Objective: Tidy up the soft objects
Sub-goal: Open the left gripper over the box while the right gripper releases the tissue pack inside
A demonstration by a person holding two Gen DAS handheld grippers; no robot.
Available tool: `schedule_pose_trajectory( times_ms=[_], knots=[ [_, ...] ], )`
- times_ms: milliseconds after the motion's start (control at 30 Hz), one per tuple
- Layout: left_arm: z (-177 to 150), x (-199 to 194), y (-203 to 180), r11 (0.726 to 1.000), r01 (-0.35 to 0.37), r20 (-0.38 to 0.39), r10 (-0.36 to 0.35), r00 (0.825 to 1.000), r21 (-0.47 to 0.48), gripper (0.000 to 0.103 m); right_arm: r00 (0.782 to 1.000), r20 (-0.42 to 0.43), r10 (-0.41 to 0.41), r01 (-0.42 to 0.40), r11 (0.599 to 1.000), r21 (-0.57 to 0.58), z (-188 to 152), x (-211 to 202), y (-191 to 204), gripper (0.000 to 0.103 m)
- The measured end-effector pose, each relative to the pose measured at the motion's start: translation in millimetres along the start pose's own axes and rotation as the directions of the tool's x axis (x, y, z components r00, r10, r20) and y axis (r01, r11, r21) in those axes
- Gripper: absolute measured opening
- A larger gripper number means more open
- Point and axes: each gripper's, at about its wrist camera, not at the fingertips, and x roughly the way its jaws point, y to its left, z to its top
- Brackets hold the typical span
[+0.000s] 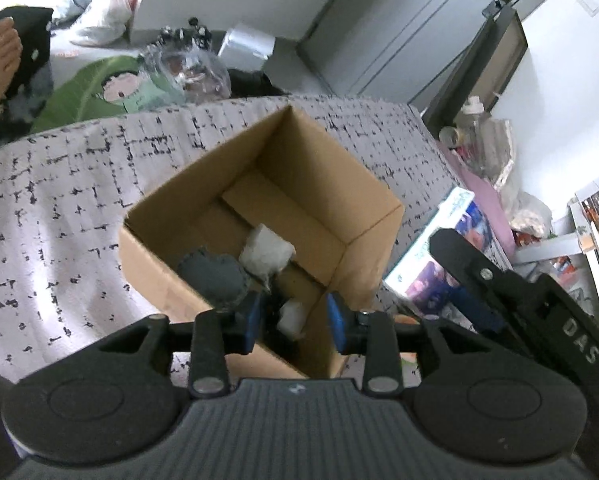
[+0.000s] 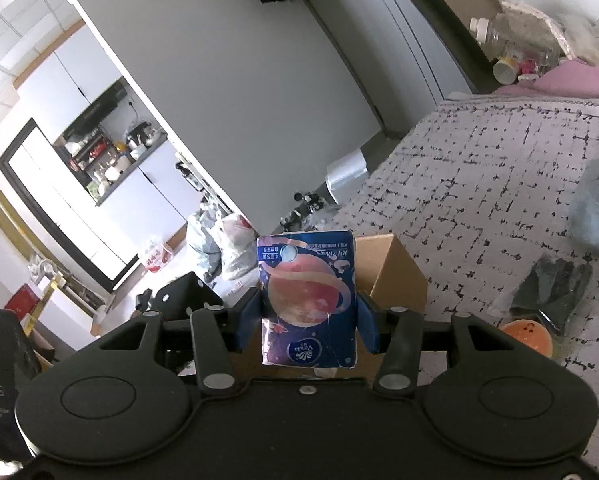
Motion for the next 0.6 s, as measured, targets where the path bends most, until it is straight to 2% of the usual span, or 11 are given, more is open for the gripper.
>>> schedule_pose_trajectory(
  times_ms=[167, 367, 600],
  knots=[
    [8, -7, 7, 1.000, 0.005, 0.014, -0.005, 1.000, 0.010, 0.055, 0.999, -0.046, -0.014, 0.014, 1.000, 0.000, -4, 16, 4, 0.052],
    [19, -14, 19, 1.000, -0.010, 0.029, 0.010, 1.000, -0.001, 0.057, 0.998, -0.065, -0.022, 0.021, 0.999, -0.025, -9, 24, 14, 0.052],
    [28, -20, 24, 0.999, -0.034, 0.052, 0.034, 0.998, 0.000, 0.063, 0.996, -0.060, -0.060, 0.057, 0.998, -0.041, -9, 24, 20, 0.052]
  ],
)
